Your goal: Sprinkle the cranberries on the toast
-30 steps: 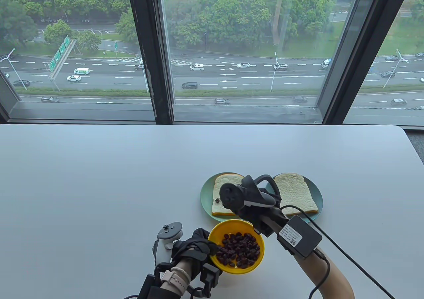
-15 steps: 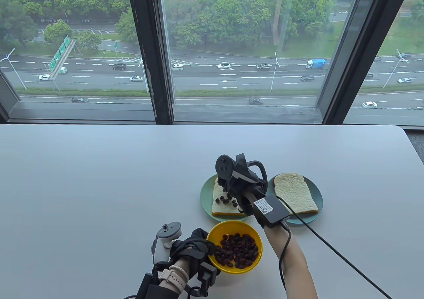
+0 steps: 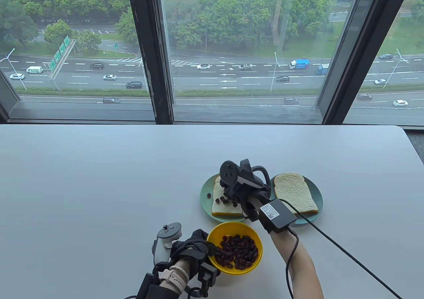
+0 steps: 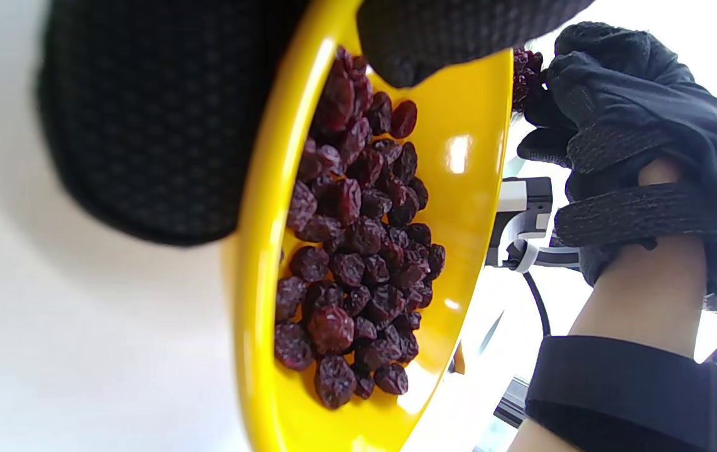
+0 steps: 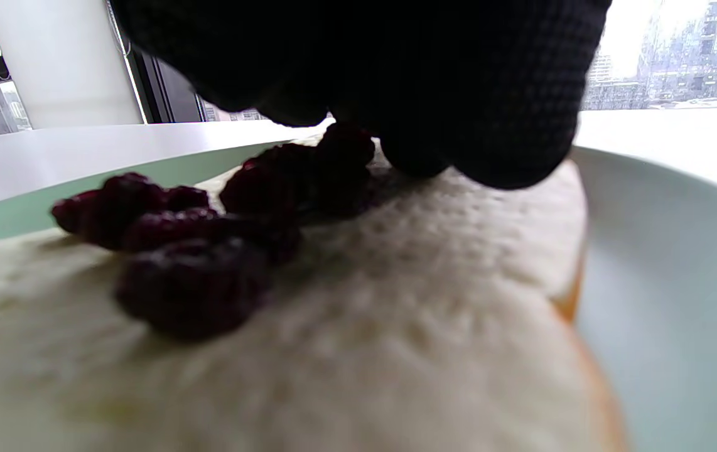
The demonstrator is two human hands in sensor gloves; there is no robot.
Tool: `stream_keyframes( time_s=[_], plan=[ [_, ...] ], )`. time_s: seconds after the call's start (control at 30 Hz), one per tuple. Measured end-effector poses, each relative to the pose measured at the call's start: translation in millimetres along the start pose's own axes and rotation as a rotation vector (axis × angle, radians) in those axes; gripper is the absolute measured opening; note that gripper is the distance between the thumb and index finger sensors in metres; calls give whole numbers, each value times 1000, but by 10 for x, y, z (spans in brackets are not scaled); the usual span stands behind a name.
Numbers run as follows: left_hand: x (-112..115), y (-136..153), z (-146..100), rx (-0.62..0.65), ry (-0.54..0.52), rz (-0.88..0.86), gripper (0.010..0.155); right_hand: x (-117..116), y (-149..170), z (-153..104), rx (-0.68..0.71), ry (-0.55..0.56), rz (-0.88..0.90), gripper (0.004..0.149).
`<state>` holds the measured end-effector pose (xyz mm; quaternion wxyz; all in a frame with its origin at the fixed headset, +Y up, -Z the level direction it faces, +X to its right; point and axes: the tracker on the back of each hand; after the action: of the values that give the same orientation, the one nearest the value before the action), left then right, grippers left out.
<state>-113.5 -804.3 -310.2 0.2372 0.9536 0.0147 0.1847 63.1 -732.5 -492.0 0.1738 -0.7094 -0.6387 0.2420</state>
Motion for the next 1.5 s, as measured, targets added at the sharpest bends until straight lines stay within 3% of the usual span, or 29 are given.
stream_keyframes(
  time_s=[0.2, 0.37, 0.53, 0.73, 0.87, 0.93, 1.03, 1.13, 1.23, 1.3, 1.5],
  plan=[
    [-6, -1, 2, -1, -9, 4, 48, 177, -51, -294, 58, 40, -9, 48],
    [-17, -16, -5, 11, -33, -4, 48, 369, -257, -715, 214, 18, 79, 56],
    [-11, -39, -24, 30, -52, -12, 48, 392, -623, -1133, 410, -144, 187, 67],
    [5, -67, -63, 59, -57, -29, 48, 200, -862, -1351, 441, -402, -64, 79],
    [18, -90, -66, 68, -66, -20, 49, 75, -945, -1367, 455, -456, -149, 83],
    [29, -115, -78, 77, -72, -17, 49, 29, -985, -1349, 459, -442, -211, 81],
    [40, -116, -94, 85, -72, -34, 49, -20, -1055, -1327, 492, -319, -353, 79],
    [41, -77, -92, 71, -58, -55, 49, -45, -1089, -1301, 469, -315, -342, 74],
    [93, -48, -86, 55, -31, -80, 49, -46, -1102, -1291, 453, -200, -343, 53],
    [108, -43, -70, 55, -33, -93, 50, -32, -1087, -1276, 456, -203, -359, 44],
    [111, -55, -75, 62, -31, -77, 50, -4, -1057, -1334, 491, -122, -349, 39]
  ],
)
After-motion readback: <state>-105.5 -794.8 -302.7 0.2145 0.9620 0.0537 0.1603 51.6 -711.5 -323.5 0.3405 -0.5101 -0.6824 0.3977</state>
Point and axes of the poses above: the tracker on the back of each hand, its own y axis roughly to the little-finger side, its own z axis roughly from the wrist to the fingertips, x = y × z, and after that the axes turned 14 degrees about x, right-handed
